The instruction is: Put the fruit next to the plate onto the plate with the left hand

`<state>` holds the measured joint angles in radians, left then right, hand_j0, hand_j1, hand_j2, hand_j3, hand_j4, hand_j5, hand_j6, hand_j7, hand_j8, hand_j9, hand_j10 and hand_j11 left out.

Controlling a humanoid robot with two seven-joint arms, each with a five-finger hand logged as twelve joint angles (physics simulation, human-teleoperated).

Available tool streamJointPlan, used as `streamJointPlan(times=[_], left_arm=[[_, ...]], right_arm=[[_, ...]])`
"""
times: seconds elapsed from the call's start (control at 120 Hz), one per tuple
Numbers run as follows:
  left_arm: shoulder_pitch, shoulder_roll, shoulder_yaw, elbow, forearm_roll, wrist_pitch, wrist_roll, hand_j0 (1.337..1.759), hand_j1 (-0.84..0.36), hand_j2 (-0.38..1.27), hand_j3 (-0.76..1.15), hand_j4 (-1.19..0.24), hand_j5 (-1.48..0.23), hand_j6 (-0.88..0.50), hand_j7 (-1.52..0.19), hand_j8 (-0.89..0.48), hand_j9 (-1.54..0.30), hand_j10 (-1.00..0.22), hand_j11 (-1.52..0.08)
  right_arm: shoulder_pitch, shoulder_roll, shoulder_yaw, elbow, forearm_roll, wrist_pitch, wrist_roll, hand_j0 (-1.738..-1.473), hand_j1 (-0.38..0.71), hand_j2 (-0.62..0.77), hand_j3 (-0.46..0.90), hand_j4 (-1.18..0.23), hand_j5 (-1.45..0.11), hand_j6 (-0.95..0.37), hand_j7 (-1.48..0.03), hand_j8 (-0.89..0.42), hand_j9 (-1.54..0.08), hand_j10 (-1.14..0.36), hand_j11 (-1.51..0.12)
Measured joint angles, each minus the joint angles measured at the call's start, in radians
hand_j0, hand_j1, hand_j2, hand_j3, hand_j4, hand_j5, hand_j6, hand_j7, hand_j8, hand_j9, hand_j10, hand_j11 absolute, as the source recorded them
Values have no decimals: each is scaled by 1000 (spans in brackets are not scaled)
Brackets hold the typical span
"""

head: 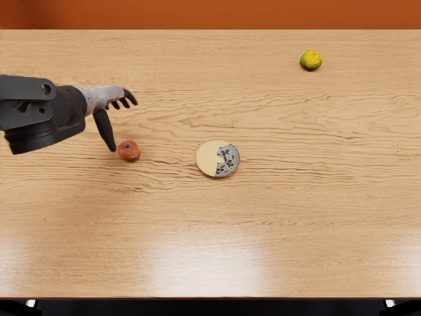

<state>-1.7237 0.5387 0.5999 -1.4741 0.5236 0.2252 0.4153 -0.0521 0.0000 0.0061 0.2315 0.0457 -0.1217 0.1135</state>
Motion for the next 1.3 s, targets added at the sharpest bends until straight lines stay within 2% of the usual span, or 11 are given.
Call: streamJointPlan(times=[0.125,0.225,0.458,0.708,0.975,1.2,1.3], left_arm=[[-19,-41,68,10,-21,-7,2,1658,54,51,0,-248,-321,-249,-321,-249,-321,-248,-321],[-33,-110,117,32,-20,-9,3,1658,54,51,0,-248,-321,-249,-321,-249,-321,-248,-321],[-39,-195,186,89,12,-18,3,1658,54,50,0,-248,-321,-248,-321,-248,-321,-248,-321],[-19,-259,201,108,18,-33,2,1658,54,50,0,-248,-321,-248,-321,-248,-321,-247,-321],[6,-281,201,122,6,-28,1,1658,52,50,0,-249,-322,-249,-322,-249,-322,-248,-322],[10,-290,202,190,-38,-41,-4,1658,50,51,0,-250,-324,-251,-324,-251,-324,-250,-324],[36,-315,201,223,-40,-51,-6,1658,50,51,0,-251,-325,-251,-325,-251,-325,-251,-325]], right_arm=[[0,0,0,0,0,0,0,-1658,-307,-7,0,-35,-45,-35,-45,-35,-45,-35,-45],[0,0,0,0,0,0,0,-1658,-307,-7,0,-35,-45,-35,-45,-35,-45,-35,-45],[0,0,0,0,0,0,0,-1658,-307,-7,0,-35,-45,-35,-45,-35,-45,-35,-45],[0,0,0,0,0,0,0,-1658,-307,-7,0,-35,-45,-35,-45,-35,-45,-35,-45],[0,0,0,0,0,0,0,-1658,-307,-7,0,-35,-45,-35,-45,-35,-45,-35,-45],[0,0,0,0,0,0,0,-1658,-307,-7,0,-35,-45,-35,-45,-35,-45,-35,-45],[0,0,0,0,0,0,0,-1658,-307,-7,0,-35,-45,-35,-45,-35,-45,-35,-45]])
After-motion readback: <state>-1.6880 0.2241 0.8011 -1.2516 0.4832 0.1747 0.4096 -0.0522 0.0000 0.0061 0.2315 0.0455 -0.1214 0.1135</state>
